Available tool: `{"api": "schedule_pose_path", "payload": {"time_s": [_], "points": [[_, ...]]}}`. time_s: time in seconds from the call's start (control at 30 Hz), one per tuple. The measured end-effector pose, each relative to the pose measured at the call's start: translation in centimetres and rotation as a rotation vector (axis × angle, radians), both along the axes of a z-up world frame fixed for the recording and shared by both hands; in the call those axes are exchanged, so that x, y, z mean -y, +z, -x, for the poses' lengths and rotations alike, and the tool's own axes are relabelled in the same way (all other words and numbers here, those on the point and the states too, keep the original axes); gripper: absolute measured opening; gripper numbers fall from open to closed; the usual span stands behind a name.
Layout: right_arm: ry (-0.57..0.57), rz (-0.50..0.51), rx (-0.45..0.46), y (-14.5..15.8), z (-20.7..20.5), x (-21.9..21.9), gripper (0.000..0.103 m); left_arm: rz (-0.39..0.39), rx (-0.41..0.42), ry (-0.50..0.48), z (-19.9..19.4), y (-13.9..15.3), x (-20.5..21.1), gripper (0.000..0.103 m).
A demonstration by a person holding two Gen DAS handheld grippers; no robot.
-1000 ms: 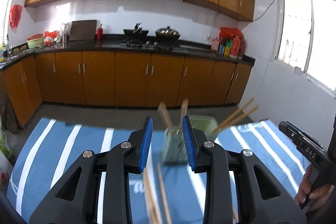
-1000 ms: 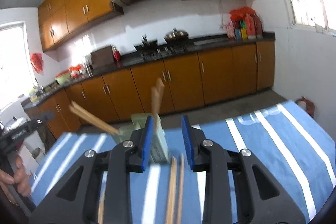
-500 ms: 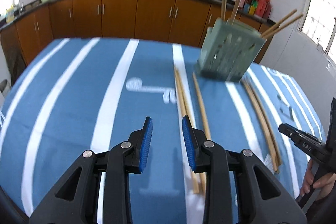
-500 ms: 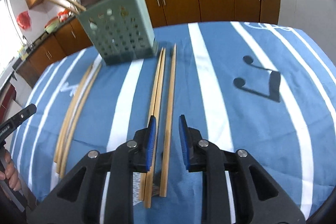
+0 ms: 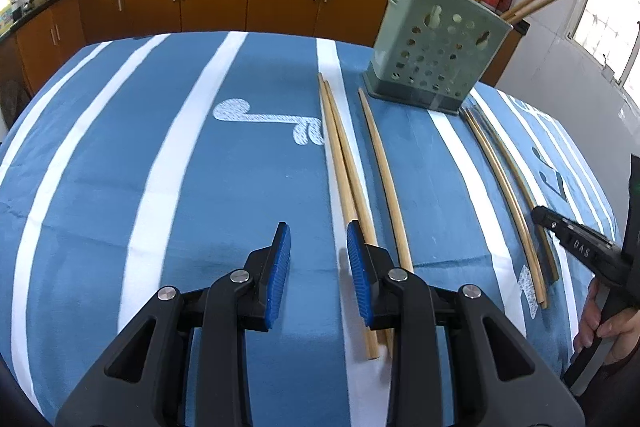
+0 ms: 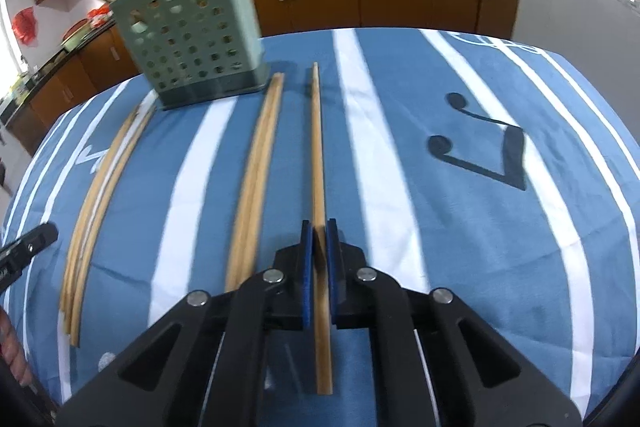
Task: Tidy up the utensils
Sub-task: 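Move both open tools back down to the remaining chopsticks, then close the left tool on a chopstick while the right tool grasps another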
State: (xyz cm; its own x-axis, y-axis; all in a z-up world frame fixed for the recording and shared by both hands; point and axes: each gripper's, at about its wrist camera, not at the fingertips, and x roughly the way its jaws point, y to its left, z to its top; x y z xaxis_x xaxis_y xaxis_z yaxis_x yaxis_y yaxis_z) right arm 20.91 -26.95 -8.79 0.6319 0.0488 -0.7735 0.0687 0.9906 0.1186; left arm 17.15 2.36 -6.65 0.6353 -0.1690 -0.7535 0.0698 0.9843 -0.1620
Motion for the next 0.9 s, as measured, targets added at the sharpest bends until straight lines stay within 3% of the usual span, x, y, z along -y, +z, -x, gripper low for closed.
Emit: {"api": "schedule_pose_path", "payload": {"time_s": [0.2, 0.47, 0.73, 0.8, 0.9], "points": [[-0.067, -0.006, -0.002, 0.0, -0.2, 1.9, 0.008, -0.028, -0.012, -0.035, -0.4, -0.5, 1.3, 0.026], [-0.065, 0.009, 0.000, 0.0, -0.3, 1.8, 0.008, -0.115, -0.020, -0.060, -1.0, -1.2, 2.9, 0.022], [-0.058, 0.015, -0.005, 0.0, -0.3, 1.7, 0.009, -0.155, -0.019, -0.052, -2.4, -1.2, 4.0, 0.021], [-0.055, 0.020, -0.005, 0.0, -0.3, 1.7, 0.009, -0.181, -0.012, -0.048, -2.5, -1.3, 4.4, 0.011], [-0.048, 0.031, -0.005, 0.0, -0.4, 1.6, 0.008, -0.172, -0.021, -0.033, -2.9, -1.2, 3.7, 0.007]]}}
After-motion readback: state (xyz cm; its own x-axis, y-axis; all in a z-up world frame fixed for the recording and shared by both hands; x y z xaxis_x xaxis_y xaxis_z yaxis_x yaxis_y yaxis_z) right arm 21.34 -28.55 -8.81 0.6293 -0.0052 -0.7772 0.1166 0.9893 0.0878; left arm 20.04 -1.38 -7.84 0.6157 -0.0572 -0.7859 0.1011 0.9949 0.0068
